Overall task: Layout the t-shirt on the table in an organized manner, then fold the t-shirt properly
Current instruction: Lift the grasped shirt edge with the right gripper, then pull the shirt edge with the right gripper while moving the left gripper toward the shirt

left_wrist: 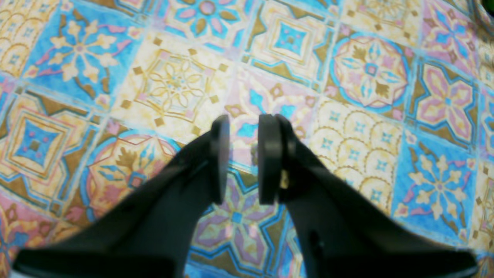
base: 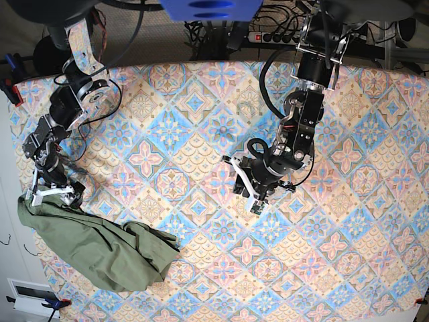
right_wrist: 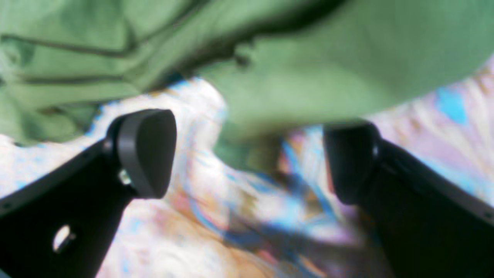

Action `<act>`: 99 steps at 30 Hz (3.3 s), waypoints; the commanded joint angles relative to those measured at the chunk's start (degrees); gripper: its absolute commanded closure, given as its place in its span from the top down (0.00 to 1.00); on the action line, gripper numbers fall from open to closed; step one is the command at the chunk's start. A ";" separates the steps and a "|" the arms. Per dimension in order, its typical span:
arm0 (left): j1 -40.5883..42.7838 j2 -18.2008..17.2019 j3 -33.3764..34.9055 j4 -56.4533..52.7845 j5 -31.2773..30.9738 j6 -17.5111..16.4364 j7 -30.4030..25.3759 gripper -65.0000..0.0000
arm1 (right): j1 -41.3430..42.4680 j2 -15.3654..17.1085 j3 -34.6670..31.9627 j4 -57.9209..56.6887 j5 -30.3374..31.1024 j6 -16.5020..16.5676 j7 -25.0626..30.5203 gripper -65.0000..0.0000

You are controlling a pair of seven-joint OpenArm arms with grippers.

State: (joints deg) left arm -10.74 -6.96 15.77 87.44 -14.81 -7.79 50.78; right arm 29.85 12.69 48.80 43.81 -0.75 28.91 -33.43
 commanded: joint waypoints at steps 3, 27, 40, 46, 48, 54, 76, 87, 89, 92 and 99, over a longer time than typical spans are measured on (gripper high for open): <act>-0.99 0.06 -0.17 1.22 -0.27 -0.08 -1.25 0.21 | 1.76 0.89 -0.22 0.28 0.97 0.68 1.21 0.89; 1.29 0.06 -0.25 2.01 -0.27 -0.08 -1.25 0.21 | 5.80 2.21 -0.05 -5.09 0.89 -1.43 5.52 0.01; 0.94 0.06 -0.25 2.01 -0.27 -0.08 -1.33 0.21 | -8.61 -4.64 -0.93 40.80 2.03 9.47 -8.72 0.01; 1.20 0.15 -0.25 2.01 -0.27 -0.08 -1.33 0.21 | -12.48 -7.81 -3.39 58.21 10.03 11.09 -14.61 0.01; 1.20 0.15 -0.25 2.01 -0.27 -0.08 -1.33 0.21 | -14.24 -8.25 -4.36 64.01 10.29 11.09 -15.93 0.01; 0.94 0.06 -0.34 2.01 -0.27 -0.08 -1.33 0.21 | -19.60 -13.00 -7.61 69.99 11.44 11.09 -16.28 0.01; -3.98 4.37 0.27 0.17 0.52 -0.08 -7.75 0.20 | -39.74 3.53 11.03 70.52 58.03 11.09 -22.17 0.01; -11.28 9.38 7.13 -11.88 0.52 -0.08 -8.19 0.21 | -52.75 8.37 11.29 70.52 75.00 11.09 -23.49 0.01; -13.83 10.61 11.26 -16.45 0.52 -0.08 -8.19 0.21 | -53.19 8.37 11.29 70.52 75.00 11.09 -26.57 0.01; -17.17 12.10 16.80 -23.48 0.52 -0.08 -10.30 0.21 | -53.45 8.37 11.29 70.52 74.91 11.09 -29.91 0.01; -27.02 15.96 37.55 -48.10 9.14 0.19 -29.47 0.21 | -57.05 8.37 12.79 70.43 74.73 11.09 -32.46 0.01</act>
State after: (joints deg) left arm -36.56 8.64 53.78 38.39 -5.21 -7.60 21.15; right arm -27.22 19.73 60.93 113.47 72.44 39.86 -67.70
